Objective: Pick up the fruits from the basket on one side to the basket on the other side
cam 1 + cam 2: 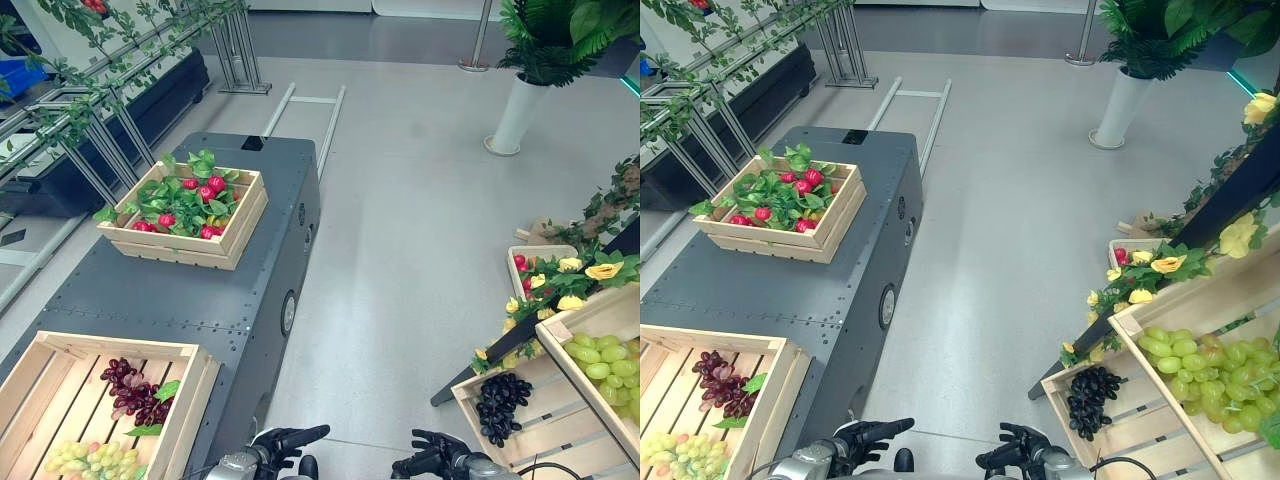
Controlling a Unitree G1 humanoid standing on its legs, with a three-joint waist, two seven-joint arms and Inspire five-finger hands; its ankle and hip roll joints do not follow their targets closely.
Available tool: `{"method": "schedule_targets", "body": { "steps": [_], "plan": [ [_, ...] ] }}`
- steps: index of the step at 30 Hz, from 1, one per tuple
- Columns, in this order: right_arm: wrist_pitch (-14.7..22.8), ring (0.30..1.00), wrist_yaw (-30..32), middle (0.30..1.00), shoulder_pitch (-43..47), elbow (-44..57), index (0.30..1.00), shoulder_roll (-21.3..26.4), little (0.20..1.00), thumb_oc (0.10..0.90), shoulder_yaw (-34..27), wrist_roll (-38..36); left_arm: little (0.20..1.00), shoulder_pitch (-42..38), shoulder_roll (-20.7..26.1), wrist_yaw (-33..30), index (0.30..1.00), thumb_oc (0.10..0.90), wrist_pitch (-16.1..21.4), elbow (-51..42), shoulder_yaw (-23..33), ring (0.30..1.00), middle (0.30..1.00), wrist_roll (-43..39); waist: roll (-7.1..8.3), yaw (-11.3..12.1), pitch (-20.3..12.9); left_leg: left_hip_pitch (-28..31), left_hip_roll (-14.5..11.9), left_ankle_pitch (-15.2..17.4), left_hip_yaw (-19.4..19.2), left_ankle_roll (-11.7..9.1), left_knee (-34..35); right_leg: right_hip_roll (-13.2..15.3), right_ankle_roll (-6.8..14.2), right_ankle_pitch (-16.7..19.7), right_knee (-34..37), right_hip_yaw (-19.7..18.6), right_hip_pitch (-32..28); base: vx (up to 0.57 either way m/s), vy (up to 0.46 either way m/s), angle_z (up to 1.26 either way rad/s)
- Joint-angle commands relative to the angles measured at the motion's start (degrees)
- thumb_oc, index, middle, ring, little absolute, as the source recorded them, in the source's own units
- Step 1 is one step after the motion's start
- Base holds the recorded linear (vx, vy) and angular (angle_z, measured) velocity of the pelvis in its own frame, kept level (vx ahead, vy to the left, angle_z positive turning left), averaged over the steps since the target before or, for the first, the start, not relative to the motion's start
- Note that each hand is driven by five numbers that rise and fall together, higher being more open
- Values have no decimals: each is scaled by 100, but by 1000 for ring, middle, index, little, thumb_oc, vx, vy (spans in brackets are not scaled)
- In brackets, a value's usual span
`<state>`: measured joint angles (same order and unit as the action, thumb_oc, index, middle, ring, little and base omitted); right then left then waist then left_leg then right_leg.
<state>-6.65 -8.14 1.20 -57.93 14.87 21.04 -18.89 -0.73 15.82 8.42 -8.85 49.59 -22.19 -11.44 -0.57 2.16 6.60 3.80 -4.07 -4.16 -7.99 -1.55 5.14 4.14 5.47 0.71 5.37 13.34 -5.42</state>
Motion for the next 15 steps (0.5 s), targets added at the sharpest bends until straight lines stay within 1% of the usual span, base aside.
{"method": "schedule_targets", "body": {
  "steps": [1, 5, 8, 10, 11, 12, 13, 14, 15],
  "plan": [
    [180, 900, -216, 900, 199, 319, 900, 46, 900, 800, 206, -142, 900, -547, 115, 49, 900, 800, 420, -194, -151, 900, 900, -88, 139, 120, 17, 109, 134, 232, 117, -227, -60, 48, 39, 105, -37, -16, 31, -9, -72, 1],
    [90, 900, -394, 900, 197, 433, 900, 90, 900, 800, 260, -76, 900, -442, 241, 47, 900, 800, 364, -548, -219, 900, 900, -196, 135, 211, 53, 48, 87, 193, 173, -264, -14, -9, 15, 66, -37, 102, 55, -5, -105, 3],
    [-40, 900, -494, 900, 224, 495, 900, 108, 900, 800, 362, 101, 900, -405, 246, -91, 900, 800, 194, -688, -173, 900, 900, -424, 142, 295, 126, -120, -3, 64, 169, -355, -14, -62, -15, 49, -37, 228, 114, -24, -125, 13],
    [-41, 900, -517, 900, 260, 466, 900, 112, 900, 800, 391, 156, 900, -422, 240, -107, 900, 800, 194, -697, -168, 900, 900, -464, 147, 326, 152, -195, -36, 19, 147, -382, -14, -73, -25, 47, -37, 283, 144, -45, -106, 16],
    [-24, 900, -465, 900, 280, 416, 900, 112, 900, 800, 422, 128, 900, -463, 234, 1, 900, 800, 191, -753, -154, 900, 900, -348, 155, 354, 183, -298, -149, -68, -160, -441, -14, -82, -44, 14, -37, 492, 193, -25, -119, 30],
    [-11, 900, -392, 900, 272, 386, 900, 108, 900, 800, 415, 87, 900, -488, 226, 104, 900, 800, 192, -801, -164, 900, 900, -260, 159, 340, 190, -260, -222, -46, -440, -503, -26, -79, -30, -52, -37, 616, 159, -98, -138, 59],
    [22, 900, -300, 900, 264, 361, 900, 102, 900, 800, 379, -18, 900, -535, 225, 186, 900, 800, 160, -890, -221, 900, 900, -150, 203, 330, 236, -378, -240, -118, -663, -481, -169, -31, -71, 29, -37, 801, 189, -42, -89, 90],
    [35, 900, -223, 900, 259, 347, 900, 103, 900, 800, 341, -126, 900, -562, 222, 279, 900, 800, 181, -949, -270, 900, 900, -18, 240, 306, 277, -399, -336, -1, -866, -540, -384, 9, -48, 14, -37, 922, 140, -96, -50, 90],
    [62, 900, -202, 900, 277, 312, 900, 126, 900, 800, 307, -201, 900, -576, 236, 336, 900, 800, 217, -1006, -313, 900, 900, 37, 276, 310, 325, -449, -342, 32, -902, -536, -535, 49, -55, 58, -37, 998, 140, -41, -10, 76]
  ]
}}
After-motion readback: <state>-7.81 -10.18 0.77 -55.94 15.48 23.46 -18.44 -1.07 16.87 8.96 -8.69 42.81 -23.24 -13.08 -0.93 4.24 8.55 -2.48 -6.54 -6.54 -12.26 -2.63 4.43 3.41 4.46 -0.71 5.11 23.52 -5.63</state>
